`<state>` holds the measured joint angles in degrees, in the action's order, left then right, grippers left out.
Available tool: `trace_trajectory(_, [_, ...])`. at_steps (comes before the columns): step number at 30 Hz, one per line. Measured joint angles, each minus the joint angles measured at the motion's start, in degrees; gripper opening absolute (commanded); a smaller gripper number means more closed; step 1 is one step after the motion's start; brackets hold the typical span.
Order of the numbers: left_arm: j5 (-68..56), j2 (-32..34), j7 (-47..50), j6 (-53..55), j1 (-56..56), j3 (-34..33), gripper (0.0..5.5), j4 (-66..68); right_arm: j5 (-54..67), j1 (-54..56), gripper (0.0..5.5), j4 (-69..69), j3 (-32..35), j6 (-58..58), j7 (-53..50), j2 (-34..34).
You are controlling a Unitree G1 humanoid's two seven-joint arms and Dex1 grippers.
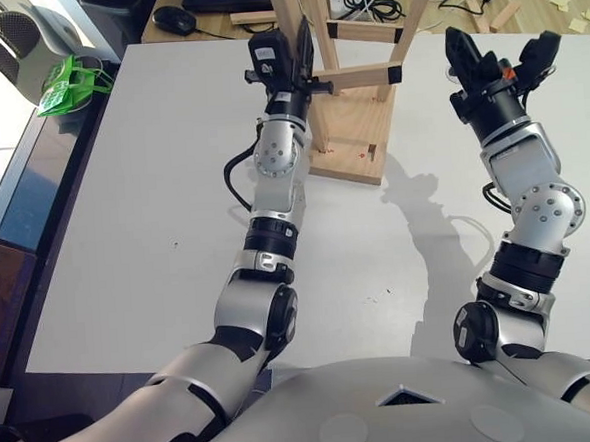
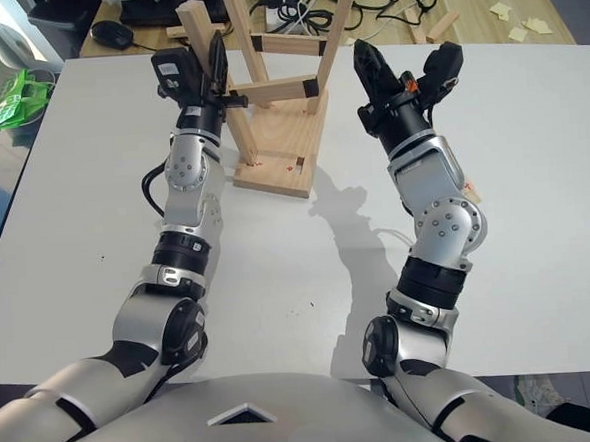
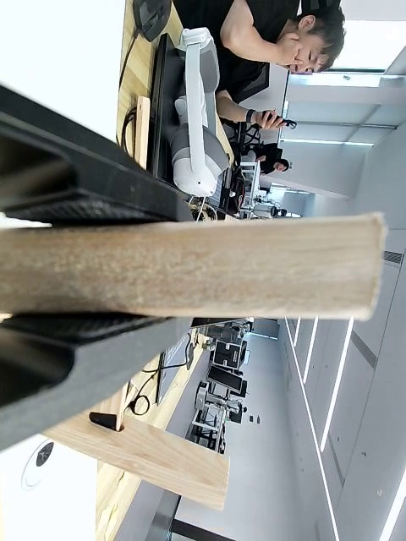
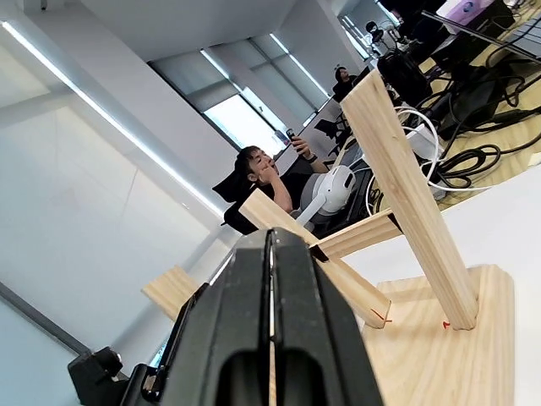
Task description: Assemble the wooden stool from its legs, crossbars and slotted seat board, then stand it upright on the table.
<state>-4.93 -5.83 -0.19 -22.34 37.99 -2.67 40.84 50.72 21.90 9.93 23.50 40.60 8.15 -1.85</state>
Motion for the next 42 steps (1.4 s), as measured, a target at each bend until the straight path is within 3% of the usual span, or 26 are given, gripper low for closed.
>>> trace_trajectory(8, [2.8, -1.2, 4.1, -5.0, -1.7, 1.4, 1.03, 0.9, 0.8, 0.3, 0.00, -1.8, 0.9, -1.0, -2.9, 1.2])
trace_trajectory(22, [3.9, -2.1, 2.5, 8.0, -10.9, 6.4, 1.03, -18.3, 0.6, 0.3, 0.00, -3.1, -0.9, -1.7, -2.7, 2.8])
trace_trajectory(28, [3.9, -2.2, 2.3, 10.0, -11.7, 6.8, 1.03, -20.4, 0.6, 0.3, 0.00, -3.2, -0.9, -2.2, -2.7, 3.0])
trace_trajectory(29, [3.9, -2.2, 2.3, 10.0, -11.7, 6.8, 1.39, -20.4, 0.6, 0.3, 0.00, -3.2, -1.0, -2.2, -2.7, 3.0])
trace_trajectory(34, [5.7, -2.1, 2.3, 10.5, -13.2, 7.5, 2.13, -20.0, 0.6, 0.3, 0.00, -3.6, -1.6, -2.3, -2.6, 3.1])
trace_trajectory(42, [8.8, -2.0, 2.9, 7.8, -13.7, 8.6, 3.05, -23.0, 0.7, 0.3, 0.00, -4.5, -1.7, -2.2, -2.5, 4.0])
